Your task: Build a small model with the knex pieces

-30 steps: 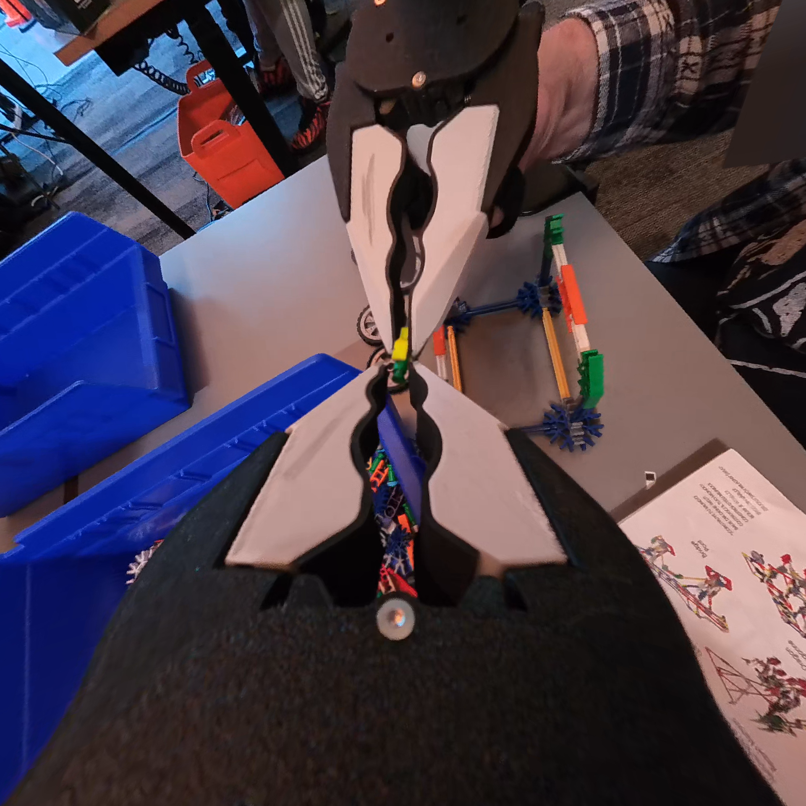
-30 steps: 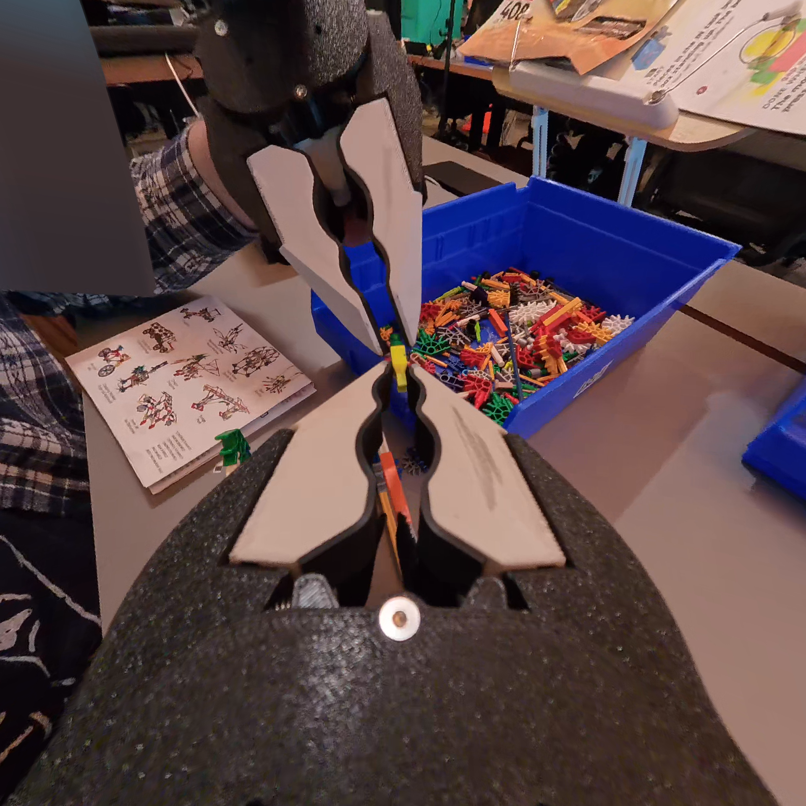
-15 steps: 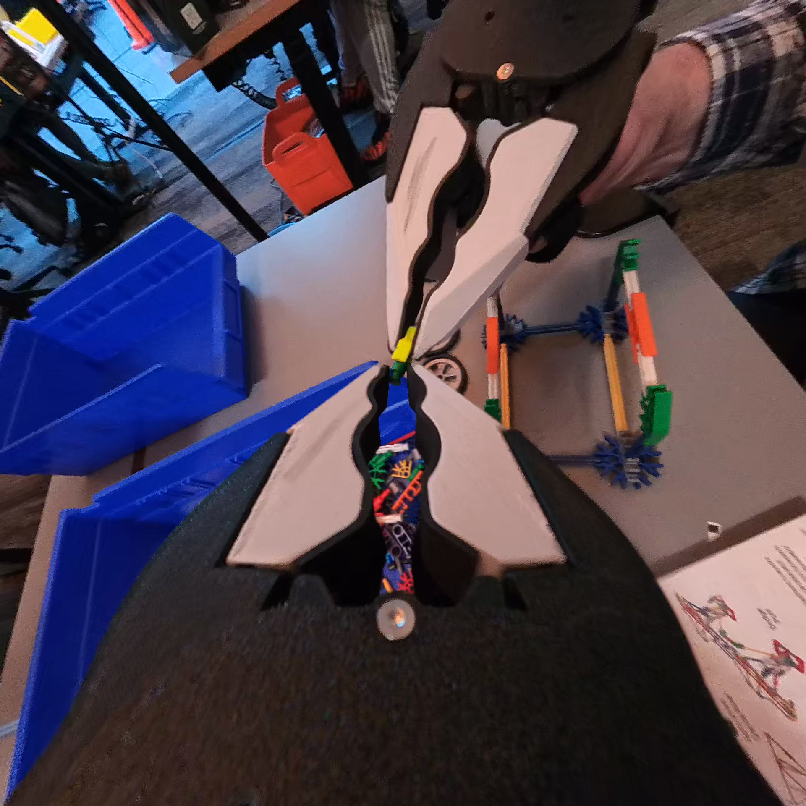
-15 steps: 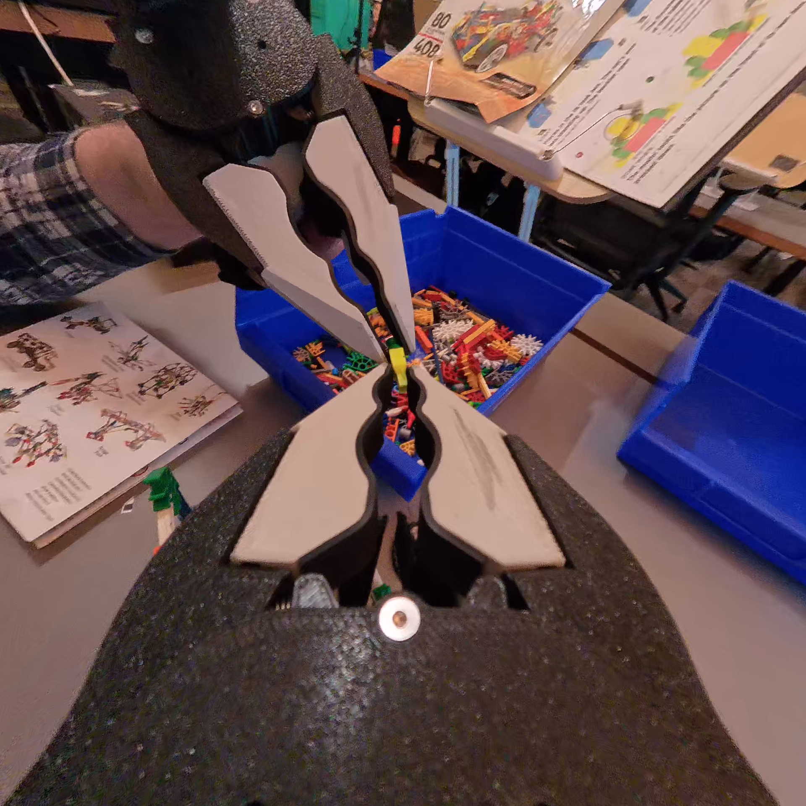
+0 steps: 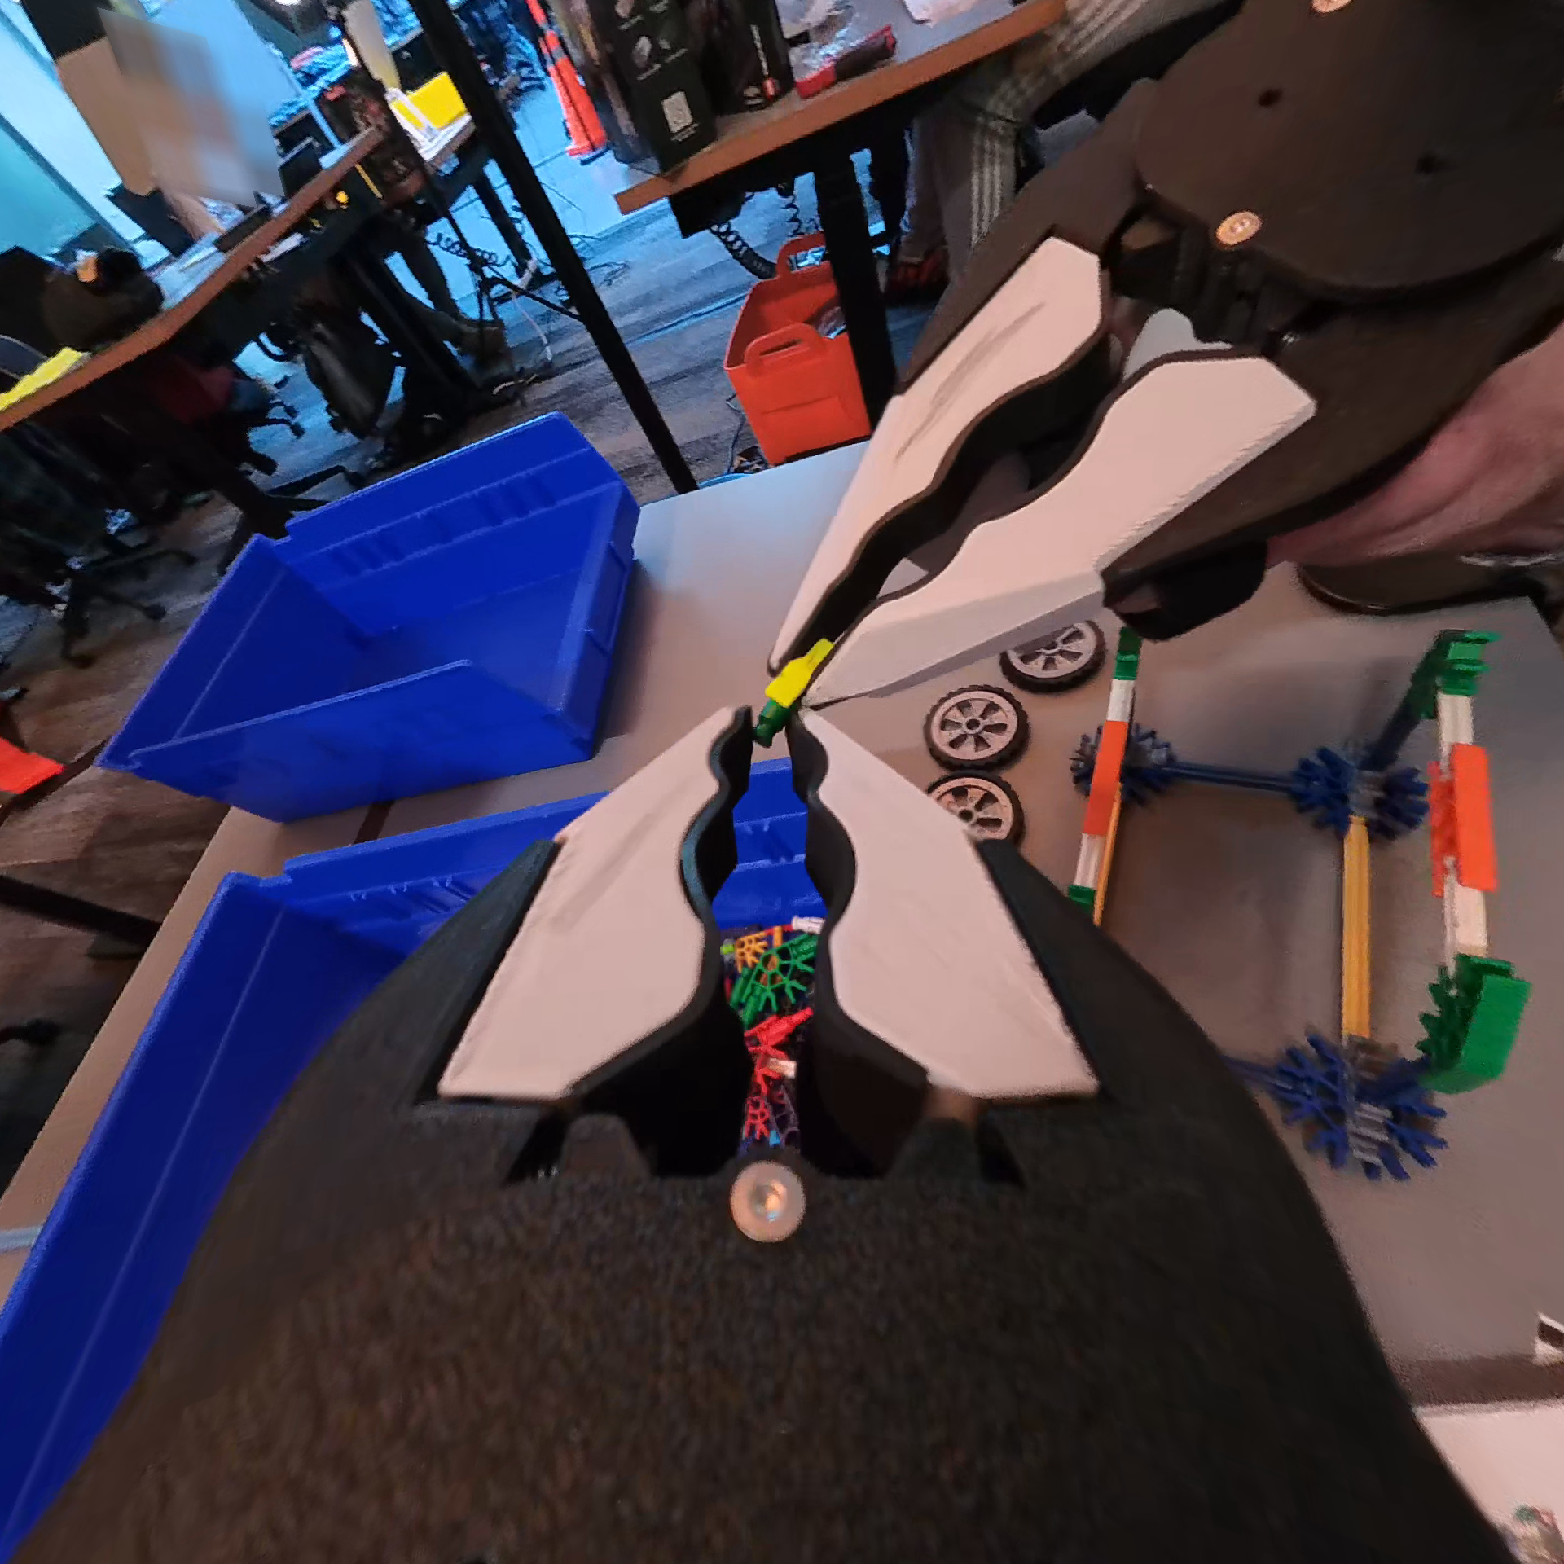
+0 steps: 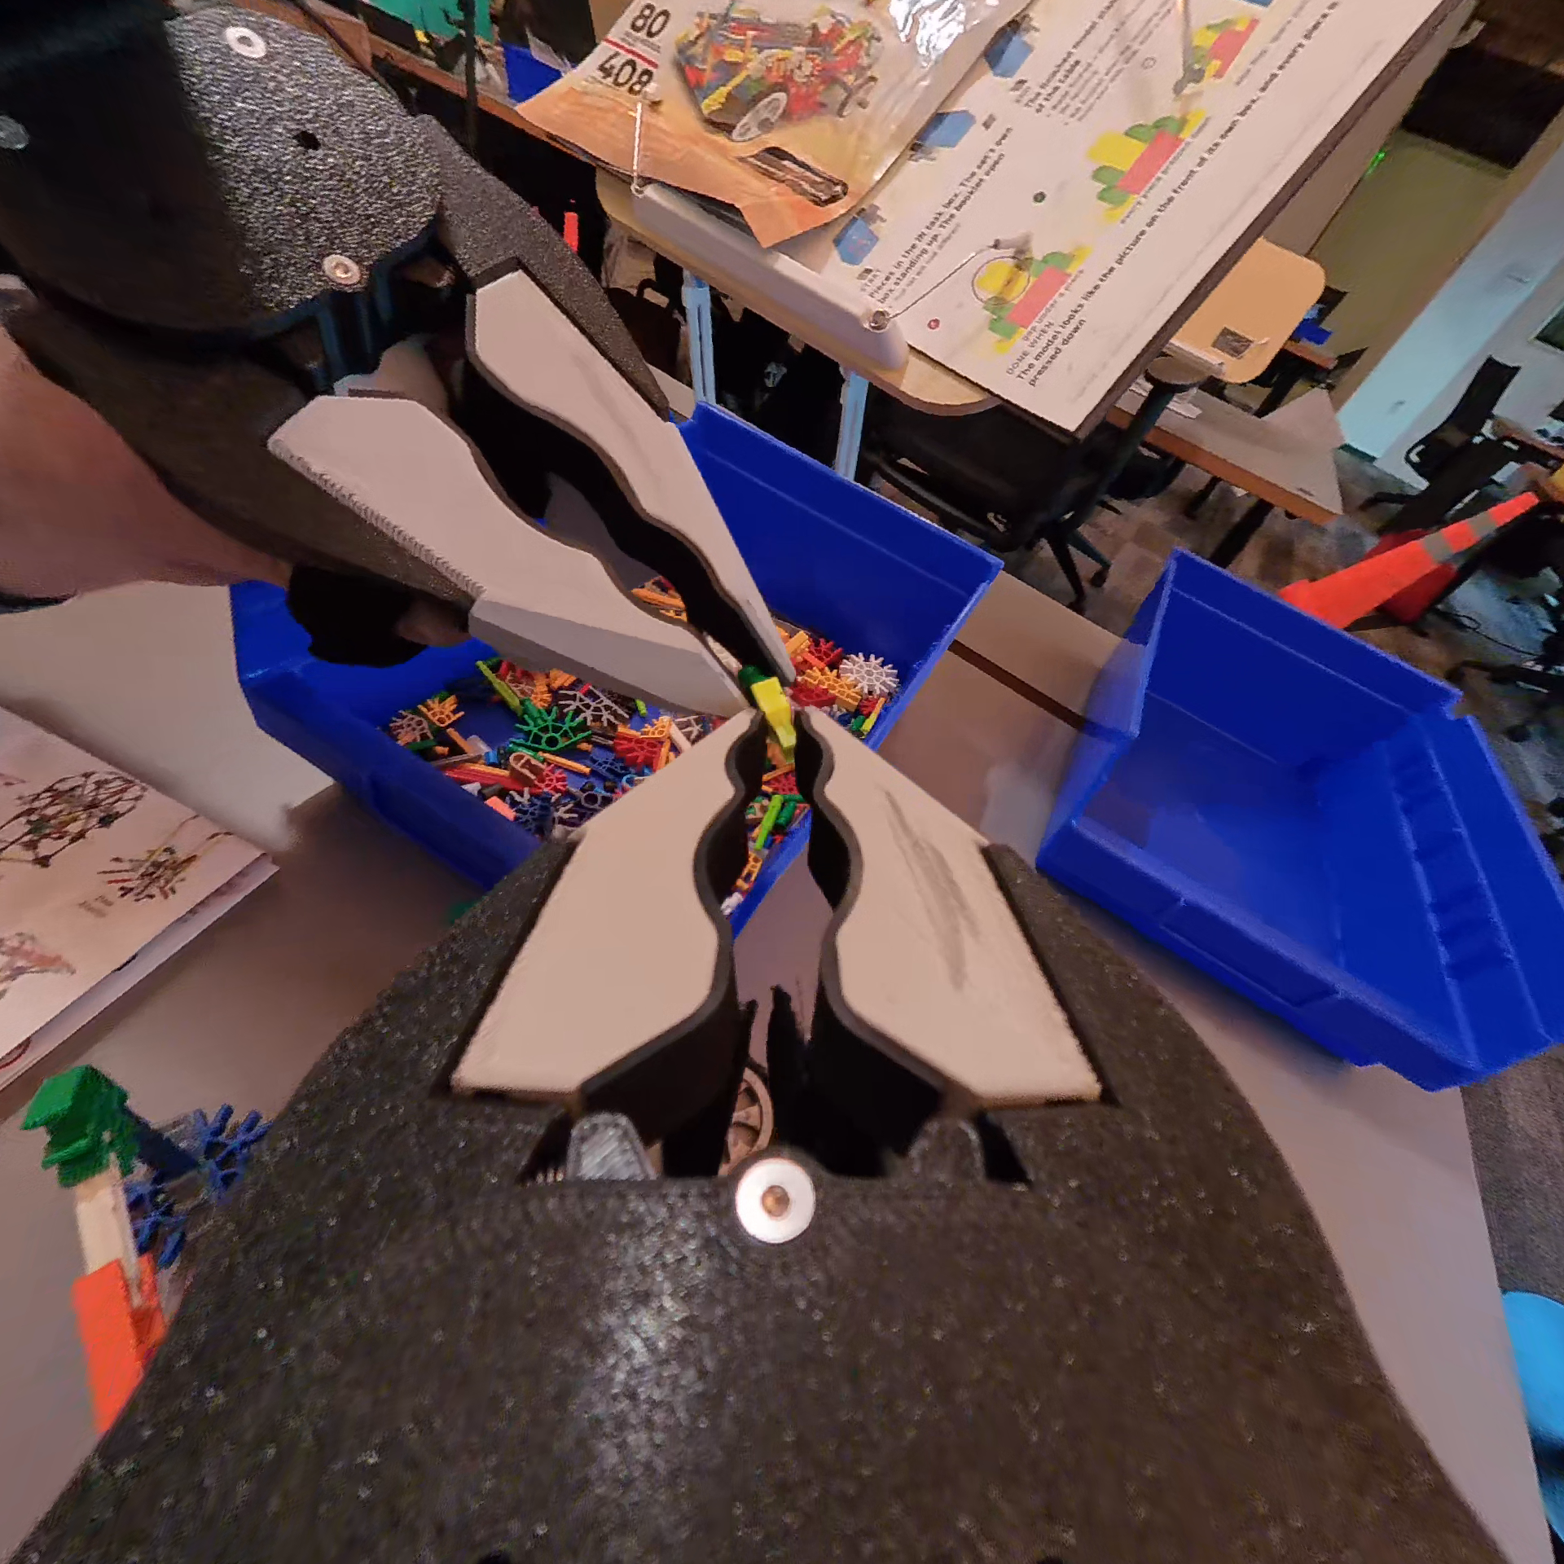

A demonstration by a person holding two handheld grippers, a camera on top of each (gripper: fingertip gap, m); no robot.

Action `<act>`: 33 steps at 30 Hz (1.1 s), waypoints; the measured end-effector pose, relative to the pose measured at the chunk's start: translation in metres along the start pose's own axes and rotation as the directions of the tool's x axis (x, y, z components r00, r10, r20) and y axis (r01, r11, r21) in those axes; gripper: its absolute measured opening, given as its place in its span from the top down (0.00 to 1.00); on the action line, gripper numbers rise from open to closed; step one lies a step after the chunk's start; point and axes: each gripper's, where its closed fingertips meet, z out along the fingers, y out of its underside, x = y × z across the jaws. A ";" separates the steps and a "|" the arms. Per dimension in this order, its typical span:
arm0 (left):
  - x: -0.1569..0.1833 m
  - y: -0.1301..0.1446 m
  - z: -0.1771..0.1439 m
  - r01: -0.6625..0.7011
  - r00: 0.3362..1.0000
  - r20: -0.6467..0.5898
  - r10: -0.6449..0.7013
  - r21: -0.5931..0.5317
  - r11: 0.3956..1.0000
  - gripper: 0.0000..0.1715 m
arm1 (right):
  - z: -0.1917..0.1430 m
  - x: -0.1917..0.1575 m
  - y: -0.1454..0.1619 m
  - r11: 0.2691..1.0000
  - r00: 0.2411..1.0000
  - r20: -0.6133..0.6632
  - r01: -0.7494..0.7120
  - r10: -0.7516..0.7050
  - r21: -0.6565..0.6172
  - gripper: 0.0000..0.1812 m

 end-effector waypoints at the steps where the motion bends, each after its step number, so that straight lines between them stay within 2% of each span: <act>1: -0.002 0.000 0.000 -0.003 1.000 0.020 0.003 0.000 1.000 0.97 | 0.001 0.001 -0.001 1.000 1.000 -0.012 0.009 -0.009 -0.002 0.98; 4: -0.007 0.000 -0.001 -0.026 0.998 0.063 0.027 -0.017 1.000 0.97 | 0.005 0.002 -0.005 1.000 0.999 -0.035 0.016 -0.016 0.007 0.98; 11: -0.021 -0.002 -0.008 -0.001 0.990 0.138 0.003 -0.015 1.000 0.97 | 0.014 0.006 -0.017 0.987 0.979 -0.126 0.160 -0.161 -0.020 0.98; 17: -0.031 0.004 -0.006 0.088 0.981 0.171 -0.088 0.005 0.996 0.97 | 0.025 0.008 -0.018 0.964 0.949 -0.172 0.257 -0.265 -0.069 0.98; 22: -0.035 0.003 -0.016 0.005 0.990 0.140 0.003 -0.061 0.998 0.97 | 0.029 0.002 -0.025 0.982 0.983 0.007 0.184 -0.183 -0.047 0.97; 23: -0.035 0.005 -0.018 -0.026 0.992 0.118 0.037 -0.092 0.995 0.97 | 0.032 -0.004 -0.021 0.975 0.976 0.063 0.212 -0.208 -0.064 0.97; 25: -0.028 0.017 -0.023 -0.102 0.994 0.028 0.108 -0.167 0.981 0.97 | 0.031 -0.012 -0.022 0.978 0.965 0.167 0.208 -0.203 -0.014 0.97; 27: -0.021 0.015 -0.028 -0.146 0.989 -0.038 0.142 -0.150 0.978 0.98 | 0.026 -0.018 -0.022 0.989 0.949 0.284 0.148 -0.139 -0.012 0.96; 31: -0.016 0.015 -0.033 -0.212 0.977 -0.073 0.203 -0.159 0.964 0.98 | 0.022 -0.025 -0.020 0.971 0.908 0.357 0.239 -0.220 -0.011 0.94; 33: -0.012 0.015 -0.035 -0.231 0.971 -0.097 0.217 -0.158 0.960 0.98 | 0.021 -0.028 -0.021 0.967 0.893 0.383 0.255 -0.237 0.004 0.97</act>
